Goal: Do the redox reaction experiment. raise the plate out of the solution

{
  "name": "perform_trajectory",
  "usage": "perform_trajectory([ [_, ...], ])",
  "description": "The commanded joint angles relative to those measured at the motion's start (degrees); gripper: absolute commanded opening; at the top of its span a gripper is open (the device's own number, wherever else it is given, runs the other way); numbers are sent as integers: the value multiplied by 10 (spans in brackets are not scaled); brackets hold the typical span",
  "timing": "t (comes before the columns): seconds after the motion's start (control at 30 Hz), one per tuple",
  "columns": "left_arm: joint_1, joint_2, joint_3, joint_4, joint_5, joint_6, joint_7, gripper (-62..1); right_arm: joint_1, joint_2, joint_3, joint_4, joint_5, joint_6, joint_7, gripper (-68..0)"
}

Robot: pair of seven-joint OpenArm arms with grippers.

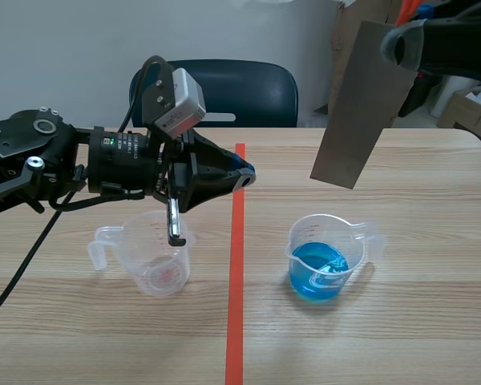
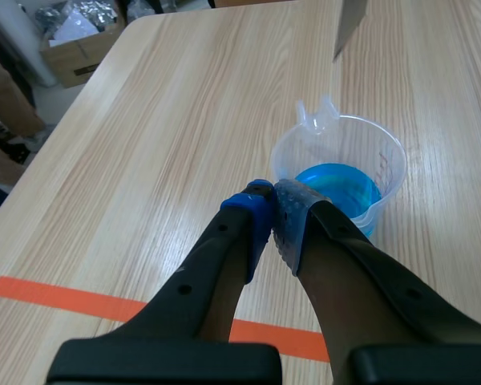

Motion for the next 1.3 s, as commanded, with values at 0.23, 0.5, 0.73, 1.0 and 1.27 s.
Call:
perform_trajectory([
  [0.23,-23,31,37,-11,-8,-4,2,-584,9,2,8,2,72,5,-53,-671],
  [0.5,-23,38,43,-11,-8,-4,7,-584,9,2,8,2,93,5,-82,-671],
  [0.73,-23,39,43,-11,-8,-4,22,-584,9,2,8,2,93,5,-82,-671],
  [1.0,-23,39,43,-11,-8,-4,22,-584,9,2,8,2,93,5,-82,-671],
  [1.27,-23,39,43,-11,-8,-4,22,-584,9,2,8,2,93,5,-81,-671],
])
